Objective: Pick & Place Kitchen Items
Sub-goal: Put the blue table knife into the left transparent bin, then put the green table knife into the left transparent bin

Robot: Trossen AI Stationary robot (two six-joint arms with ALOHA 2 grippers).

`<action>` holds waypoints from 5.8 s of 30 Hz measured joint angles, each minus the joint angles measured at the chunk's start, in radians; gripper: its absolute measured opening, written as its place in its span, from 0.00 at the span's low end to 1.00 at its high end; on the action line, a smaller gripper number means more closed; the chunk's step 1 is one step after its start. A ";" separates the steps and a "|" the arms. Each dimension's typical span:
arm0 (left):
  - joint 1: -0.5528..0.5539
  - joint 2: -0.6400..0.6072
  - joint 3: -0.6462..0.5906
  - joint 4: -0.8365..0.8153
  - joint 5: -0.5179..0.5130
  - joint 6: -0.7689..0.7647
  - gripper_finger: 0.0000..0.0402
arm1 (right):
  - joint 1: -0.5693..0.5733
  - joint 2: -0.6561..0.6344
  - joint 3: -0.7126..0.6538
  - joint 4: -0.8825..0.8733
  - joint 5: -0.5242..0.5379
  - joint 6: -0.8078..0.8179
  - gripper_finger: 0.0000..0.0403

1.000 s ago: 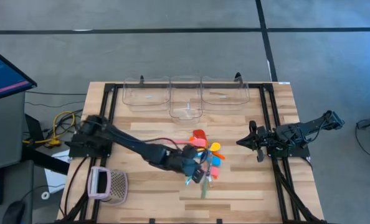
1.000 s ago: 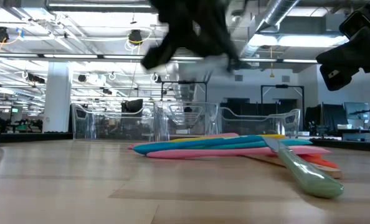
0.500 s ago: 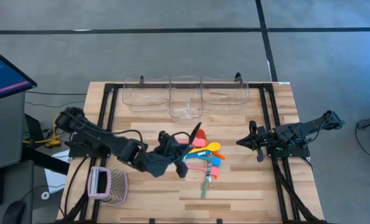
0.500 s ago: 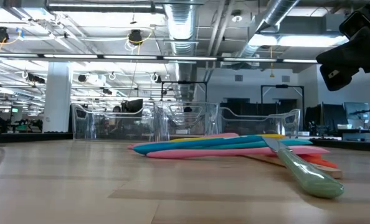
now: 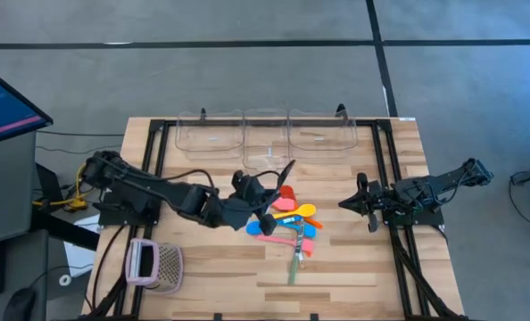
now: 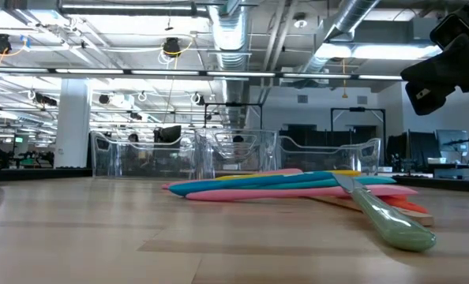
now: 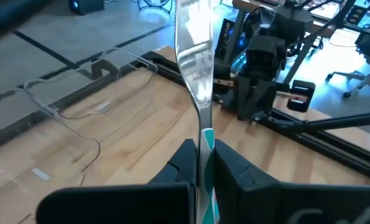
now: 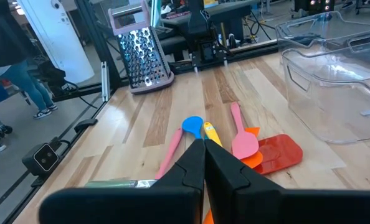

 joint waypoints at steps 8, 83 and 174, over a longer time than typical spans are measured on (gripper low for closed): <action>0.129 0.000 0.000 -0.003 0.202 0.022 0.01 | 0.000 0.000 0.000 0.000 0.000 -0.002 0.01; 0.816 0.069 0.001 -0.297 0.426 0.137 0.01 | 0.000 0.000 0.000 0.000 0.001 -0.045 0.01; 1.100 -0.050 -0.357 -0.125 0.530 0.730 0.01 | -0.047 0.000 0.000 0.009 0.261 -0.127 0.01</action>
